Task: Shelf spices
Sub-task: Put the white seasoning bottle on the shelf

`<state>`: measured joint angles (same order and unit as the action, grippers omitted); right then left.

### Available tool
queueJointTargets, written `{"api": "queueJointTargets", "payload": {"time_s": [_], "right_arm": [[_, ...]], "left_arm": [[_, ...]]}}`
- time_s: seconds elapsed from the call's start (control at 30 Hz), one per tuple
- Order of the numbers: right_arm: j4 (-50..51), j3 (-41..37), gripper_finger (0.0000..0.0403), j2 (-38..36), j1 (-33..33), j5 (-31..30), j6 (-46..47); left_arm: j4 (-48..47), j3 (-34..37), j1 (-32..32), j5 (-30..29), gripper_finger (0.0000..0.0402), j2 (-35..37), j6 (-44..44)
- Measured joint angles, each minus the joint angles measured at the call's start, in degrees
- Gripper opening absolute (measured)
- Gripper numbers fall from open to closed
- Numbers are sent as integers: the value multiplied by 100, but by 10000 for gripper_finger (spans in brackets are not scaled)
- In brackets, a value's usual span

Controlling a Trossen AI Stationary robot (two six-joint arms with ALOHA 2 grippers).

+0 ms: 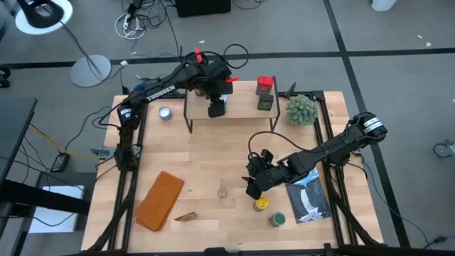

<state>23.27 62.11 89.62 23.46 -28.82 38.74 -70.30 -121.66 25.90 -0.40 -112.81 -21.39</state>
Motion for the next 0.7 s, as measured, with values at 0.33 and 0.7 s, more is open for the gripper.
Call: {"api": "queueJointTargets", "payload": {"time_s": [0.33,0.7], "right_arm": [[0,0,229,0,0,1,0],[0,0,229,0,0,2,2]], "left_arm": [[9,1,-11,-1,229,7,1],[11,1,-11,-1,229,15,104]]}}
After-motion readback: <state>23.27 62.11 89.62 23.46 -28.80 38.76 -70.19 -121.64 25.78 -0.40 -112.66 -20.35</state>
